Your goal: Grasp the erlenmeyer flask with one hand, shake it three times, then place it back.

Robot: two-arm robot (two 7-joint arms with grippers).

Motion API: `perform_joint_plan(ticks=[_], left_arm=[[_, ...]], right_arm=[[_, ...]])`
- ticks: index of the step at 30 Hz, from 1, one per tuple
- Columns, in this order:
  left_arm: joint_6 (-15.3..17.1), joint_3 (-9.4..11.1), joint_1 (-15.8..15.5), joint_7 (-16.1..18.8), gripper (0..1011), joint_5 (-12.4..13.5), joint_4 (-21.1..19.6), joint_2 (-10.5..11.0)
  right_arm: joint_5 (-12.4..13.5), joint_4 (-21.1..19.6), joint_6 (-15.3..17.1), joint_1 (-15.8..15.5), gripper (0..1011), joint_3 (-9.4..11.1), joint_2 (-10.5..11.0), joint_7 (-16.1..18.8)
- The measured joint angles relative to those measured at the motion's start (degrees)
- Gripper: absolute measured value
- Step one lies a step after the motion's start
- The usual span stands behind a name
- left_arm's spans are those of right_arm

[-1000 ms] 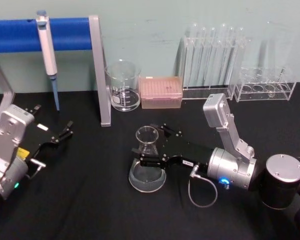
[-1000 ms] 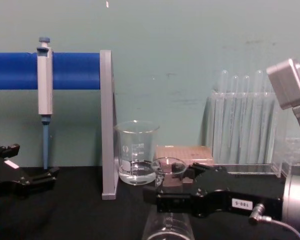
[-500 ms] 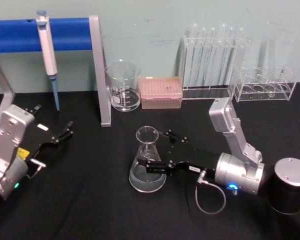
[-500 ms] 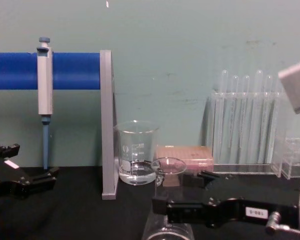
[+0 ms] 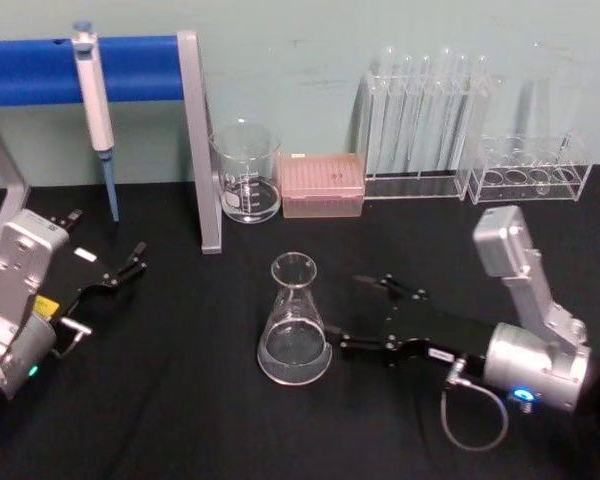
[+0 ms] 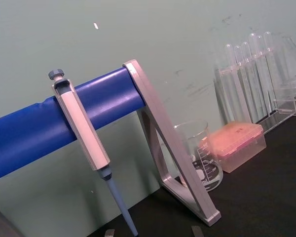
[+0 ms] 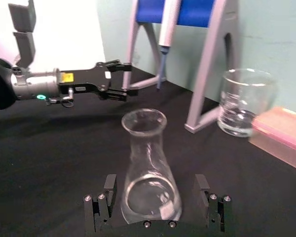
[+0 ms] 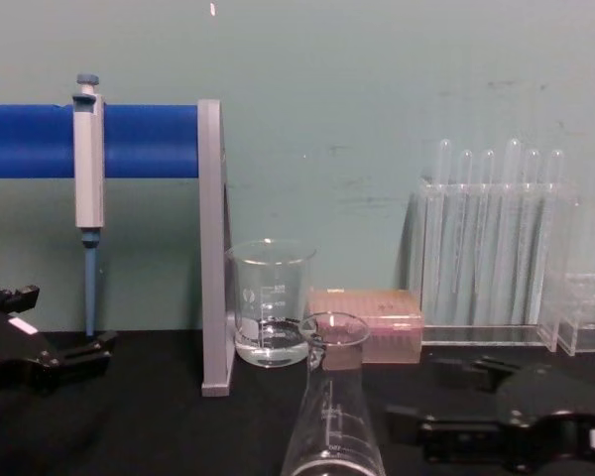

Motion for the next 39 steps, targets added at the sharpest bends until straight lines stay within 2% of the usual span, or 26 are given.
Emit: perform_joint_plan(ticks=[5, 6, 10, 11, 15, 18, 19, 24, 27, 31, 35, 39], left_arm=[[0.0, 0.0, 0.0, 0.0, 1001, 0.0, 0.0, 0.0], [0.0, 0.0, 0.0, 0.0, 1001, 0.0, 0.0, 0.0], [0.0, 0.0, 0.0, 0.0, 1001, 0.0, 0.0, 0.0], [0.0, 0.0, 0.0, 0.0, 1001, 0.0, 0.0, 0.0], [0.0, 0.0, 0.0, 0.0, 1001, 0.0, 0.0, 0.0], [0.0, 0.0, 0.0, 0.0, 1001, 0.0, 0.0, 0.0], [0.0, 0.0, 0.0, 0.0, 1001, 0.0, 0.0, 0.0], [0.0, 0.0, 0.0, 0.0, 1001, 0.0, 0.0, 0.0], [0.0, 0.0, 0.0, 0.0, 1001, 0.0, 0.0, 0.0], [0.0, 0.0, 0.0, 0.0, 1001, 0.0, 0.0, 0.0], [0.0, 0.0, 0.0, 0.0, 1001, 0.0, 0.0, 0.0], [0.0, 0.0, 0.0, 0.0, 1001, 0.0, 0.0, 0.0]], right_arm=[[1.1, -2.3, 0.7, -2.7, 1000, 2.6, 1.9, -2.9], [1.1, -2.3, 0.7, -2.7, 1000, 2.6, 1.9, -2.9], [1.0, -3.2, 0.1, -4.5, 1000, 5.7, 1.7, -7.7], [1.0, -3.2, 0.1, -4.5, 1000, 5.7, 1.7, -7.7], [0.2, -2.7, -0.5, -4.4, 1000, 7.6, -0.1, -11.0], [-0.5, -2.0, -0.7, -3.6, 1000, 8.0, -1.3, -12.3], [-1.2, -1.5, -0.6, -3.0, 1000, 8.1, -2.3, -13.3], [-4.2, -0.3, -0.1, -1.3, 1000, 8.1, -5.1, -17.6], [-7.0, 0.8, 0.2, -0.4, 1000, 7.9, -7.4, -21.5], [-8.9, 1.8, 0.8, 0.1, 1000, 7.9, -9.6, -24.8], [-10.9, 3.1, 1.0, 0.3, 1000, 8.1, -11.6, -27.7], [-11.7, 4.0, 1.1, 0.2, 1000, 8.2, -12.6, -28.5]])
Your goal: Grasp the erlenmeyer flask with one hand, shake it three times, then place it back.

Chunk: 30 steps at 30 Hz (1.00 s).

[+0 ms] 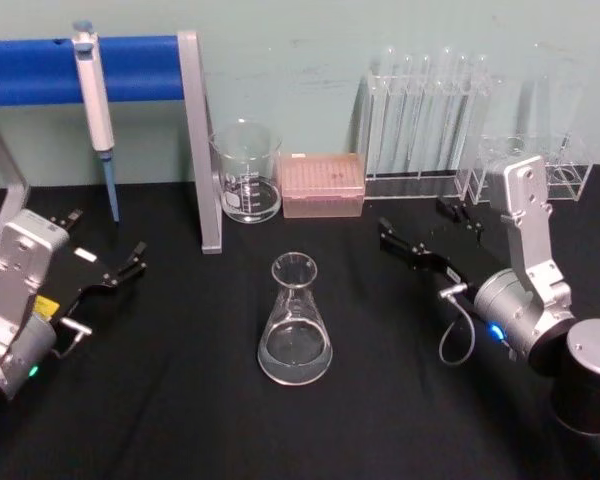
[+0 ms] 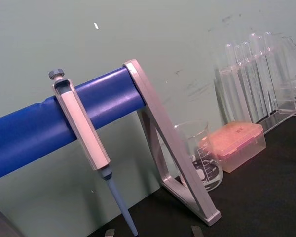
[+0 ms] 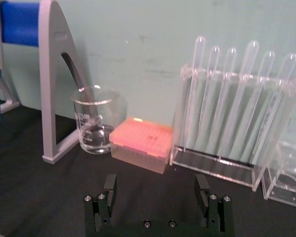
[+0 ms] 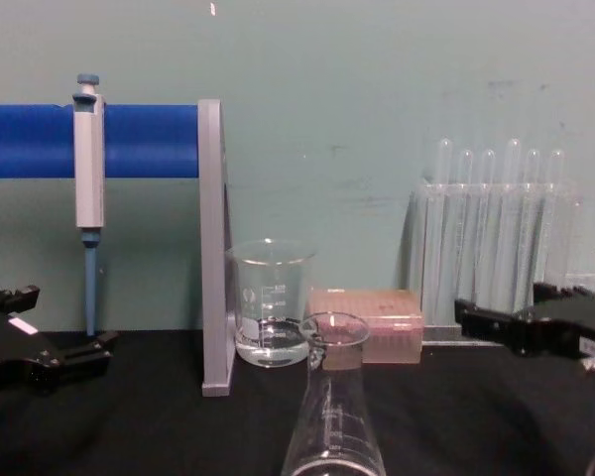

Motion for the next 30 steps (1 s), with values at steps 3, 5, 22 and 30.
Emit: perform_joint_plan(ticks=[3, 5, 22, 30], left_arm=[[0.0, 0.0, 0.0, 0.0, 1001, 0.0, 0.0, 0.0], [0.0, 0.0, 0.0, 0.0, 1001, 0.0, 0.0, 0.0], [0.0, 0.0, 0.0, 0.0, 1001, 0.0, 0.0, 0.0], [0.0, 0.0, 0.0, 0.0, 1001, 0.0, 0.0, 0.0]], right_arm=[[-0.6, 0.8, 0.2, -0.3, 1000, 0.1, -0.6, -0.3], [-1.0, 1.3, 0.4, -0.5, 1000, 0.2, -0.9, -0.4], [-2.6, 2.6, 1.5, -1.5, 1000, 2.2, -2.5, 0.7], [-2.7, 2.1, 2.0, -1.6, 1000, 2.7, -2.4, 1.6]])
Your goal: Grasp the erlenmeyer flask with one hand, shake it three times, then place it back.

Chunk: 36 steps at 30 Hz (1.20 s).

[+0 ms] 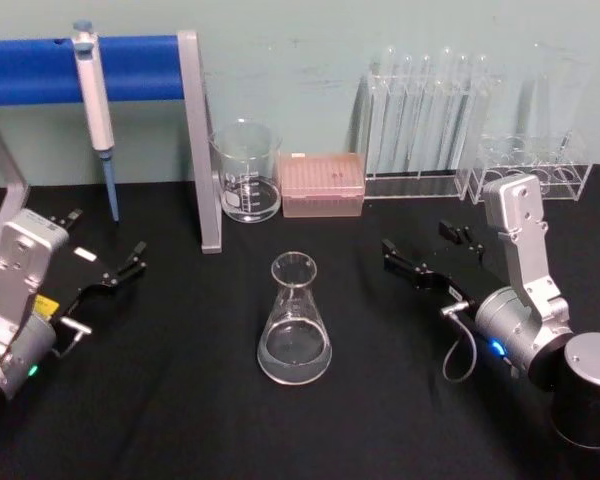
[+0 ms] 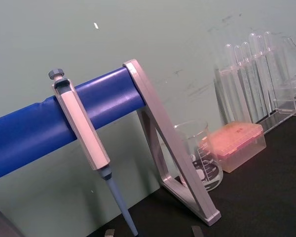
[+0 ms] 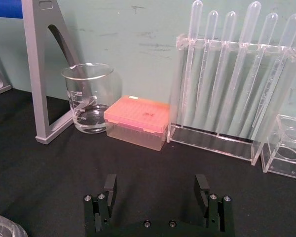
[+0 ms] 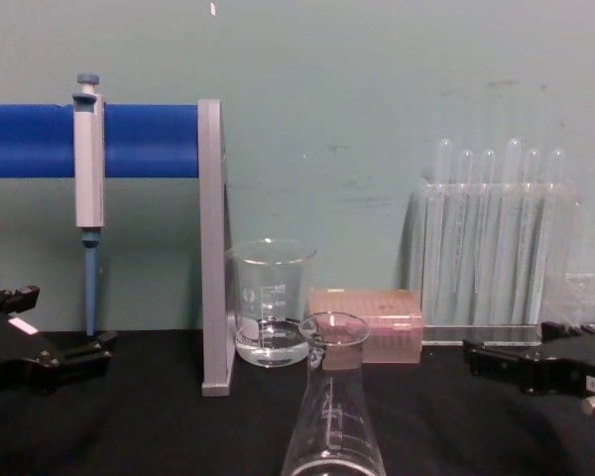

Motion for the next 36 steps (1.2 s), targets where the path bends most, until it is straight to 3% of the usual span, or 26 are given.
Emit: perform_joint_plan(ticks=[36], left_arm=[[0.0, 0.0, 0.0, 0.0, 1001, 0.0, 0.0, 0.0]], right_arm=[[0.1, 0.2, -0.3, 0.0, 1000, -0.3, 0.0, -0.4]])
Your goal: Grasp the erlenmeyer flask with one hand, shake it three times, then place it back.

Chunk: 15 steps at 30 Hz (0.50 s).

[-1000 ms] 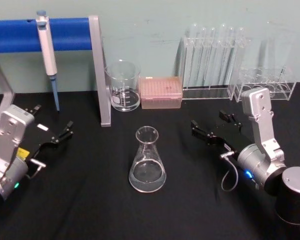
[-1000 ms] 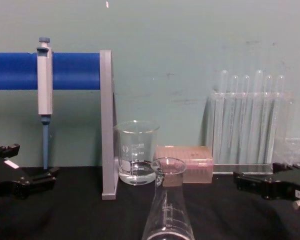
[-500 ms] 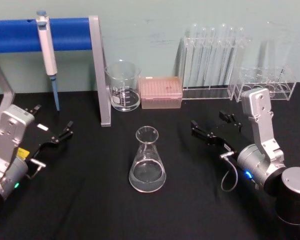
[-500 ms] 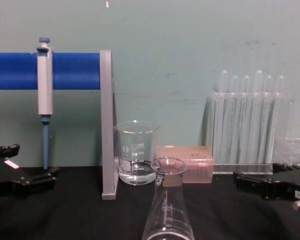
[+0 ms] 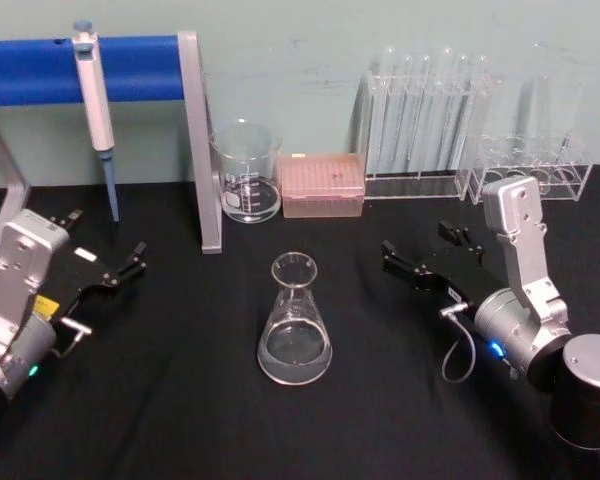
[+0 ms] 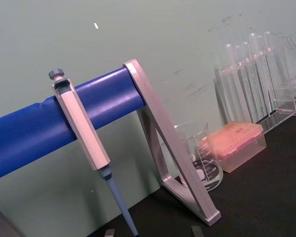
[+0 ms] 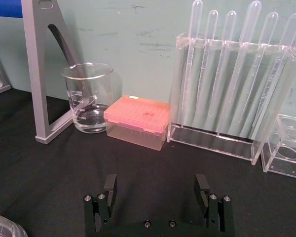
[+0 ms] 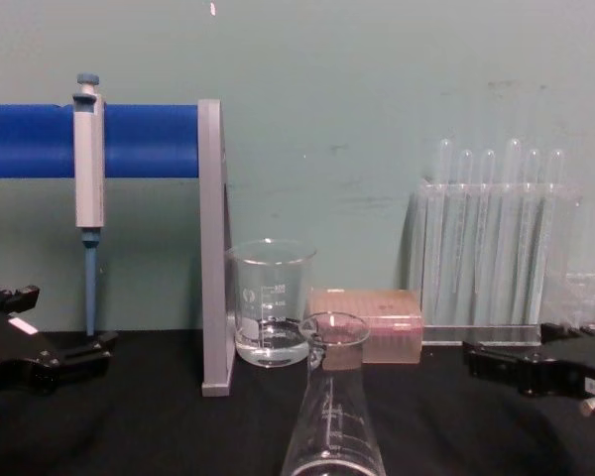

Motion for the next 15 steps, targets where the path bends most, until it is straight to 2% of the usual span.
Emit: perform_joint_plan(ticks=[15], left_arm=[[0.0, 0.0, 0.0, 0.0, 1001, 0.0, 0.0, 0.0]], right_arm=[[0.0, 0.0, 0.0, 0.0, 1000, 0.0, 0.0, 0.0]])
